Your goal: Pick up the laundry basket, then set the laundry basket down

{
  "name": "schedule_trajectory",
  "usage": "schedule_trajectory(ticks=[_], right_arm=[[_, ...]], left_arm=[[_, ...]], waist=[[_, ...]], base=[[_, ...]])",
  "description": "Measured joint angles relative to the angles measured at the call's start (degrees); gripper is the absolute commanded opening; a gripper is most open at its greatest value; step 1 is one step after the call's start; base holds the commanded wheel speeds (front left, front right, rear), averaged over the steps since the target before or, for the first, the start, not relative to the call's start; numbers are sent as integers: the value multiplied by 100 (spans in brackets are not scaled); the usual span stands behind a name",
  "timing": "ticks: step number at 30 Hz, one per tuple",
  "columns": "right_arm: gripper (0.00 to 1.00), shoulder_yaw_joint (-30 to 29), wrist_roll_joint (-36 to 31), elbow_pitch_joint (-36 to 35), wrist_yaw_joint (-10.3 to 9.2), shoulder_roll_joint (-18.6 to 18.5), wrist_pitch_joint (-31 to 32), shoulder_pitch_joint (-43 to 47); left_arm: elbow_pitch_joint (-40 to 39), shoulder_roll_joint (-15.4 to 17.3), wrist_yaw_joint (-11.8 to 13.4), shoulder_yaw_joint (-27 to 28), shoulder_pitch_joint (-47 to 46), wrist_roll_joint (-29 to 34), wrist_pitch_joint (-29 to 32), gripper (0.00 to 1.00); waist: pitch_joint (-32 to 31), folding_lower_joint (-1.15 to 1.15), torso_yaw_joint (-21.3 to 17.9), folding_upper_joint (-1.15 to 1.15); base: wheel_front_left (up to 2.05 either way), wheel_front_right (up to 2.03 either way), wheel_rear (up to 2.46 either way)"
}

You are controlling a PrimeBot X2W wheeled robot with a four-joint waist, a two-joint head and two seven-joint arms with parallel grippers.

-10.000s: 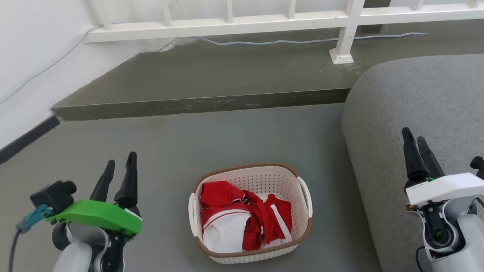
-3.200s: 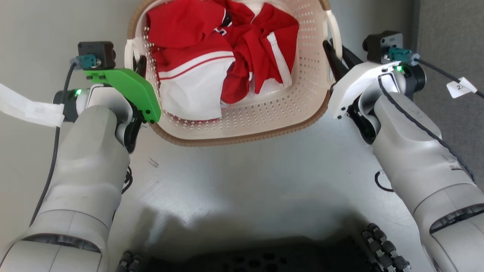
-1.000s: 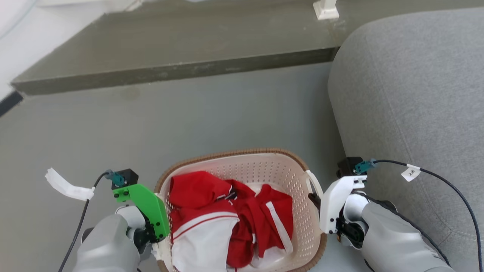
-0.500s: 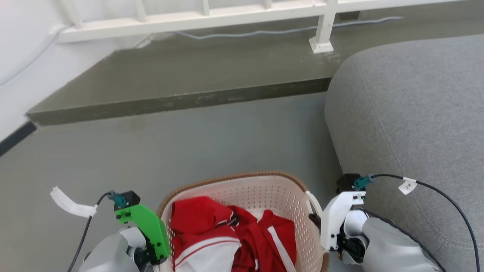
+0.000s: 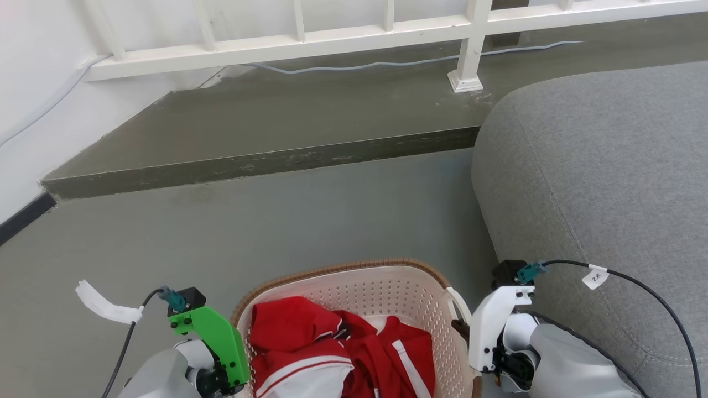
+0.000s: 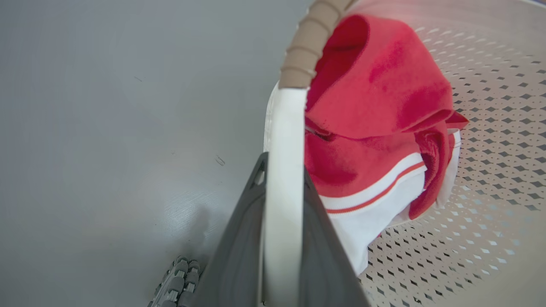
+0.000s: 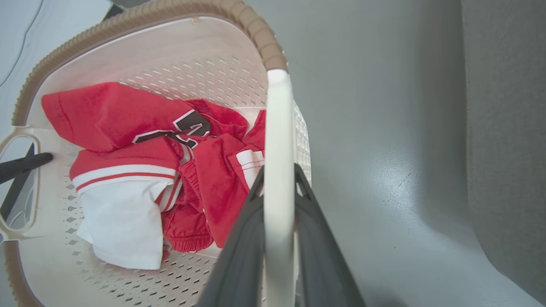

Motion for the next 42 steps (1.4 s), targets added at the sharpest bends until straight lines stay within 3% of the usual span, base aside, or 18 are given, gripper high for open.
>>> schedule_trajectory(ticks=[42], right_arm=[[0, 288, 236, -66, 0, -60, -8, -65]], left_arm=[[-19, 27, 0, -57, -4, -98, -44, 0]], waist=[[209, 0, -25, 0]], base=[[0, 0, 0]])
